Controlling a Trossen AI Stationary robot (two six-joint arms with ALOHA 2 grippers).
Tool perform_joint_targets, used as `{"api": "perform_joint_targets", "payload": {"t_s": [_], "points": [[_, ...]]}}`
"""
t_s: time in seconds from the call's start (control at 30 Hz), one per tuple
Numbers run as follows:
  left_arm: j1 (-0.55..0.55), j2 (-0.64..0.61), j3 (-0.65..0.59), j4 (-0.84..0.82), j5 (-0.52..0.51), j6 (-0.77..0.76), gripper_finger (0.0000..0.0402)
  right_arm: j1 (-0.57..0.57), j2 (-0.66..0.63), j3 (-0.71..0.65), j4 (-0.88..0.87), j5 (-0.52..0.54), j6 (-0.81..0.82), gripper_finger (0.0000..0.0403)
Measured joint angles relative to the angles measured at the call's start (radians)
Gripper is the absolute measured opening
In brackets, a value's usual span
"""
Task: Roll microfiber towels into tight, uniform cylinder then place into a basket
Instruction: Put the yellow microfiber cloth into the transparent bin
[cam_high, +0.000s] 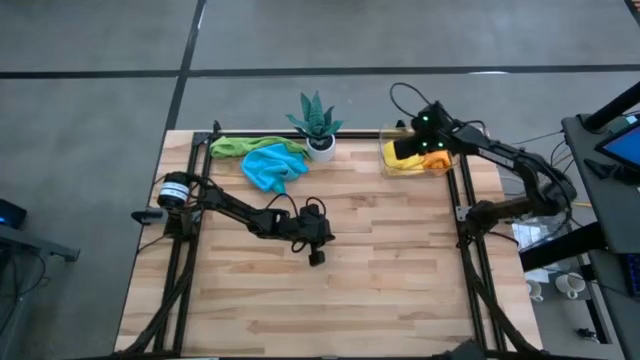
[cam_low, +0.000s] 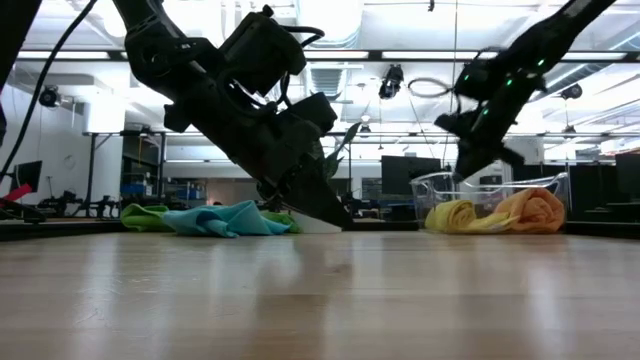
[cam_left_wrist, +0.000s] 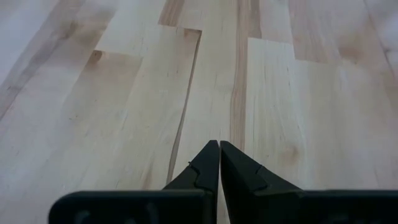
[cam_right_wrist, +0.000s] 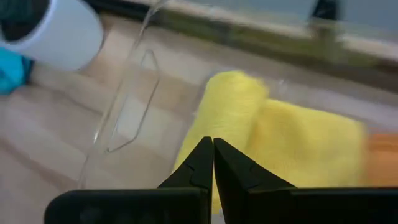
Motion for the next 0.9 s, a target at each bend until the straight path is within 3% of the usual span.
{"api": "perform_joint_targets", "payload": {"t_s": [0.27,0.5,0.73,0.9], "points": [[0.000,0.000,-0.001,-0.001,0.000,0.000,0.0000,-0.010,0.262,0.145,0.013,-0.087,-0.101,0.0008],[0.000,0.000,-0.004,-0.003,0.000,0.000,0.0000,-0.006,0.381,0.230,-0.045,-0.107,-0.119,0.0008],[-0.003,0.000,-0.005,-0.010,0.003,-0.001,0.0000,-0.006,0.364,0.232,-0.162,0.075,-0.117,0.0008],[-0.003,0.000,-0.005,-0.010,0.003,-0.002,0.0000,-0.015,0.334,0.183,-0.173,0.122,-0.113,0.0008]]}}
